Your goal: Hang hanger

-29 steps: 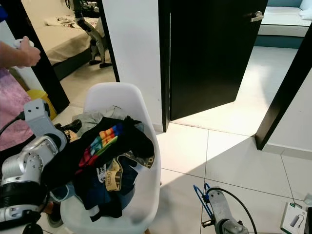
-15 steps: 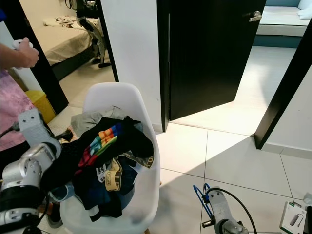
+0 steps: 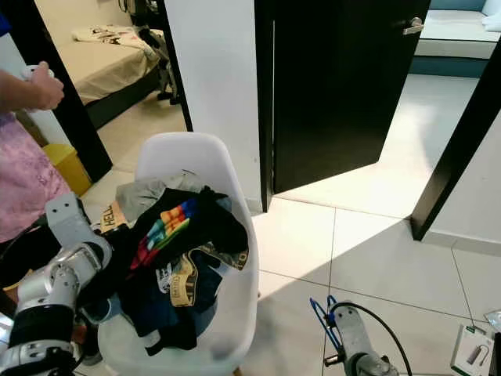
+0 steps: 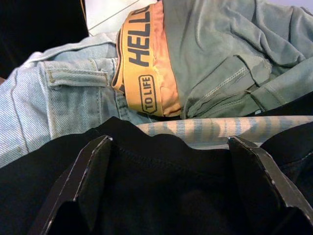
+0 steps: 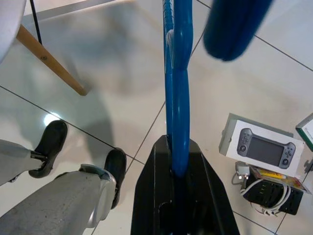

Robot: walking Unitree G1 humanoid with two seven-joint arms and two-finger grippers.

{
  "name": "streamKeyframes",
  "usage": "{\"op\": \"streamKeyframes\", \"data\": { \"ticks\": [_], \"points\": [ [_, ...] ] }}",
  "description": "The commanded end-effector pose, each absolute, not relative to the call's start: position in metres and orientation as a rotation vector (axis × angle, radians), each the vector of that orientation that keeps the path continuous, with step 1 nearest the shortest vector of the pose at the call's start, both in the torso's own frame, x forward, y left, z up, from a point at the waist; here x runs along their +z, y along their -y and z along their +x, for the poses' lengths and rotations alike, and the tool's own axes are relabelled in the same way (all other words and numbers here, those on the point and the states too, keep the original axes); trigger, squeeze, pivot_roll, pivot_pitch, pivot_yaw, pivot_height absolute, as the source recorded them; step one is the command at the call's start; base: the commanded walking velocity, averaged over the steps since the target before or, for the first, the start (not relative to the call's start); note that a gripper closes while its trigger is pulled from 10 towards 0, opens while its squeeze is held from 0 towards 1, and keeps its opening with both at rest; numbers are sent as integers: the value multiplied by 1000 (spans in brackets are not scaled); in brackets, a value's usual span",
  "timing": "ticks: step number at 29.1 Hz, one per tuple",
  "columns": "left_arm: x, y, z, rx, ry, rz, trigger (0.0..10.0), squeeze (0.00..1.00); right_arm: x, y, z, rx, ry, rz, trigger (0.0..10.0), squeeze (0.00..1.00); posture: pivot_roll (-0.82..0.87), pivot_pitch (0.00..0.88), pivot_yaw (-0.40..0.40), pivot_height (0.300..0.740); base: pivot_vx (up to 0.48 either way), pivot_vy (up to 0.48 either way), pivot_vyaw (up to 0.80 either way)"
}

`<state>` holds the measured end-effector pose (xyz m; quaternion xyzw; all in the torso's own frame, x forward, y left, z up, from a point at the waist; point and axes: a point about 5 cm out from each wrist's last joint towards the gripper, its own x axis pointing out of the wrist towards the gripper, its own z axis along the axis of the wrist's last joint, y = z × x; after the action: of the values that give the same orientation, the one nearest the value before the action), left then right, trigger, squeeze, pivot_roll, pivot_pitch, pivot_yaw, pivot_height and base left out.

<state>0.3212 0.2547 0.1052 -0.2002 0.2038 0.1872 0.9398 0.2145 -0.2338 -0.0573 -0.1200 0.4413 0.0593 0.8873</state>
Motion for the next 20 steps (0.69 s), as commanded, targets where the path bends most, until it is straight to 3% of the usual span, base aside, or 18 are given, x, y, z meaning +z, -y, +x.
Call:
{"op": "streamKeyframes", "data": {
  "ticks": [1, 7, 8, 9, 10, 11, 12, 20],
  "points": [
    [97, -254, 318, 386, -454, -437, 10000, 0, -59, 230, 214, 134, -912, -247, 10000, 0, -2, 34, 36, 740, 0, 0, 0],
    [97, -254, 318, 393, -451, -435, 10000, 0, -59, 230, 213, 133, -912, -247, 10000, 0, -3, 33, 35, 740, 0, 0, 0],
    [97, -254, 318, 393, -450, -434, 9647, 0, -59, 230, 213, 133, -913, -247, 10000, 0, -3, 33, 35, 740, 0, 0, 0],
    [97, -255, 318, 396, -446, -437, 5020, 0, -59, 230, 213, 133, -913, -248, 10000, 0, -1, 33, 35, 740, 0, 0, 0],
    [98, -255, 319, 400, -442, -442, 3176, 0, -59, 231, 213, 132, -913, -248, 10000, 0, -2, 32, 35, 740, 0, 0, 0],
    [98, -255, 319, 400, -442, -442, 3176, 0, -59, 231, 213, 132, -913, -248, 10000, 0, -2, 32, 35, 740, 0, 0, 0],
    [98, -255, 319, 402, -440, -446, 0, 0, -59, 231, 213, 132, -913, -248, 10000, 0, -1, 31, 34, 740, 0, 0, 0],
    [97, -257, 318, 408, -441, -463, 0, 0, -59, 231, 213, 130, -912, -250, 10000, 0, -2, 26, 34, 740, 0, 0, 0]
  ]
}}
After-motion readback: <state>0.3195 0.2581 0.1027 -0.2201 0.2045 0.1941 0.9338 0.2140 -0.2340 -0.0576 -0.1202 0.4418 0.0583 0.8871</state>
